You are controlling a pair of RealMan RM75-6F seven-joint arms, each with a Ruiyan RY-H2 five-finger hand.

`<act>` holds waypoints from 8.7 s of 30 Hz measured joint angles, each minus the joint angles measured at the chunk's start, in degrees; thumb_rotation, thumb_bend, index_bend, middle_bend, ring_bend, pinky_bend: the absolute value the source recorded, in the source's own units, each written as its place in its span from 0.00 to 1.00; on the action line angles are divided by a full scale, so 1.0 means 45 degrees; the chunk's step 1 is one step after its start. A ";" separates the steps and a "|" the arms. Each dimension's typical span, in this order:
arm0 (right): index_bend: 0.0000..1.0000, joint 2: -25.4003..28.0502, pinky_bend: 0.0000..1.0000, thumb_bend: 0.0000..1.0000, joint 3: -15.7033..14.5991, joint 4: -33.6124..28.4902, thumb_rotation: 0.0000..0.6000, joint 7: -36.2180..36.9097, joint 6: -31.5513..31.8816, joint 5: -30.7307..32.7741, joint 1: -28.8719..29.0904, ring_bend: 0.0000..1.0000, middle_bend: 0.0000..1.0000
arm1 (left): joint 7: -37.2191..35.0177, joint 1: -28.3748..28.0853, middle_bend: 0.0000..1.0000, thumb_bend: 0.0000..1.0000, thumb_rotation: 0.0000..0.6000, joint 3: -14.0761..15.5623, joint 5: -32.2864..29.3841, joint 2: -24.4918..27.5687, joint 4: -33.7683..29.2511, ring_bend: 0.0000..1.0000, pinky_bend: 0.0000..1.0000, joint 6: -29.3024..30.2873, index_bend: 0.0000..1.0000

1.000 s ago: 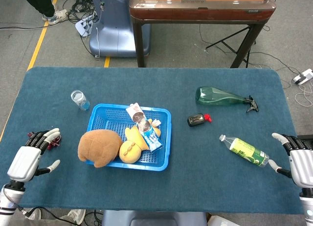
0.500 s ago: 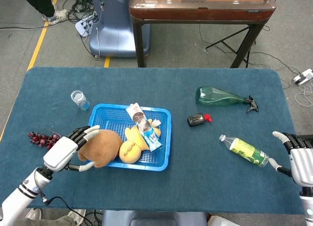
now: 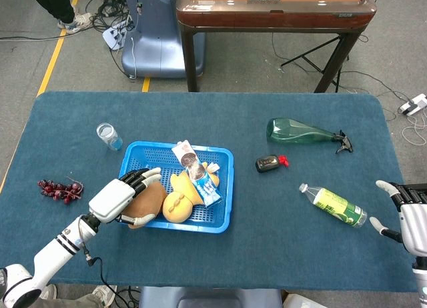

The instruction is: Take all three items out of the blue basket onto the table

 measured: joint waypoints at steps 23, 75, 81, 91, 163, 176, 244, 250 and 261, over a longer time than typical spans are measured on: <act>0.25 -0.0055 0.31 0.12 0.0033 0.0212 1.00 0.0482 -0.0067 0.0191 -0.0071 0.26 0.28 | -0.0774 -0.0299 0.40 0.25 1.00 -0.0652 -0.0901 -0.0984 0.0863 0.47 0.77 0.1262 0.56; 0.25 0.0569 0.31 0.12 0.0173 -0.0278 1.00 0.0232 -0.0626 -0.0353 0.0558 0.26 0.28 | -0.2161 0.2121 0.09 0.25 1.00 -0.0272 -0.4956 -0.0215 0.3906 0.07 0.28 -0.0188 0.00; 0.25 0.0941 0.31 0.12 0.0221 -0.0496 1.00 0.0161 -0.1333 -0.0742 0.1165 0.26 0.28 | -0.0990 0.2305 0.09 0.25 0.99 -0.0255 -0.5755 0.0584 0.2377 0.07 0.28 -0.0035 0.00; 0.25 0.1487 0.31 0.12 0.0368 -0.0956 1.00 -0.0183 -0.2740 -0.1470 0.2541 0.26 0.28 | 0.0473 0.2755 0.08 0.21 0.60 -0.0382 -0.5869 0.1122 0.0606 0.07 0.25 0.1501 0.00; 0.60 -0.5292 0.25 0.21 0.1476 0.3445 1.00 -0.4118 -1.2273 -0.1808 1.4627 0.36 0.55 | 0.0568 0.4543 0.08 0.21 0.60 -0.0511 -0.3444 0.1445 -0.0349 0.07 0.24 0.4808 0.00; 0.66 -0.4546 0.32 0.24 0.1114 0.3965 1.00 -0.1704 -0.8850 -0.2954 1.4296 0.45 0.61 | 0.0496 0.4576 0.08 0.21 0.60 -0.0605 -0.3492 0.1516 -0.0423 0.07 0.24 0.4757 0.00; 0.00 -0.5200 0.20 0.00 0.1330 0.2862 1.00 -0.1698 -1.2798 0.2227 1.4450 0.05 0.14 | 0.1571 0.4671 0.08 0.21 0.60 -0.0573 -0.3070 0.1908 -0.1465 0.07 0.23 0.5189 0.00; 0.00 -0.6125 0.20 0.00 0.1488 0.4057 1.00 -0.2330 -1.3520 0.3496 1.5217 0.06 0.15 | 0.1251 0.4805 0.08 0.21 0.60 -0.0545 -0.3050 0.1957 -0.1270 0.07 0.23 0.5288 0.00; 0.19 -0.6796 0.29 0.00 0.0923 0.4875 1.00 -0.3673 -1.4209 0.5324 1.6173 0.21 0.29 | 0.0954 0.4853 0.08 0.21 0.60 -0.0522 -0.2962 0.1926 -0.1021 0.06 0.23 0.5255 0.00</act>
